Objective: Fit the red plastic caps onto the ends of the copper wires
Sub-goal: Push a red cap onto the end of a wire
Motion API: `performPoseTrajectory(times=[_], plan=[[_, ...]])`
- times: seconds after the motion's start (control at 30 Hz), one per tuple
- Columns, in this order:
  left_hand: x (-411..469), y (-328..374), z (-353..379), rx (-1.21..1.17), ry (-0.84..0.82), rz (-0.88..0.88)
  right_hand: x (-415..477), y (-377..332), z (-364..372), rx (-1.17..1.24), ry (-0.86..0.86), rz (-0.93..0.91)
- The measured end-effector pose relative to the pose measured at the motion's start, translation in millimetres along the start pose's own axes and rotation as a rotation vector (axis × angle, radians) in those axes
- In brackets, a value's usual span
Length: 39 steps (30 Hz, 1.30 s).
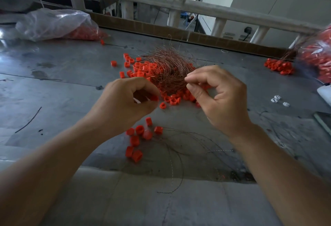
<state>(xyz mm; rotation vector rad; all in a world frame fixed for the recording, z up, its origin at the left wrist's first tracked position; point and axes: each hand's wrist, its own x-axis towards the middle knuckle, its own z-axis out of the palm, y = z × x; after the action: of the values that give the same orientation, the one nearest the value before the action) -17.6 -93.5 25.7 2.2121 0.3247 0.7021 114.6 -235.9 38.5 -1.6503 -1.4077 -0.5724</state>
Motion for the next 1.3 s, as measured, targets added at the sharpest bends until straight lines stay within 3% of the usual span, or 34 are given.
performPoseTrajectory(times=[0.23, 0.37, 0.47, 0.57, 0.63, 1.03, 1.3], plan=[[-5.9, 8.8, 6.1, -0.476, -0.286, 0.018, -4.7, -21.0, 6.6, 0.160, -0.113, -0.077], [-4.2, 9.4, 4.6, -0.557, -0.294, -0.033, -4.2, -23.6, 5.8, 0.131, -0.109, -0.126], [-4.7, 10.4, 2.1, -0.580, -0.321, -0.027, -2.7, -23.4, 3.8, 0.160, -0.144, -0.034], [-6.4, 12.1, -0.7, -0.624, -0.345, 0.012, -2.3, -23.3, 1.2, 0.323, -0.349, 0.156], [-6.8, 12.3, -2.0, -0.652, -0.335, 0.015, -1.9, -22.2, 1.6, 0.327, -0.388, 0.186], [-5.2, 14.0, -2.8, -0.676, -0.167, -0.019, 4.0, -14.3, -12.1, 0.106, -0.232, 0.136], [-5.8, 13.9, 2.1, -0.588, -0.055, -0.026, 5.9, -21.1, -15.0, 0.197, -0.183, 0.227]])
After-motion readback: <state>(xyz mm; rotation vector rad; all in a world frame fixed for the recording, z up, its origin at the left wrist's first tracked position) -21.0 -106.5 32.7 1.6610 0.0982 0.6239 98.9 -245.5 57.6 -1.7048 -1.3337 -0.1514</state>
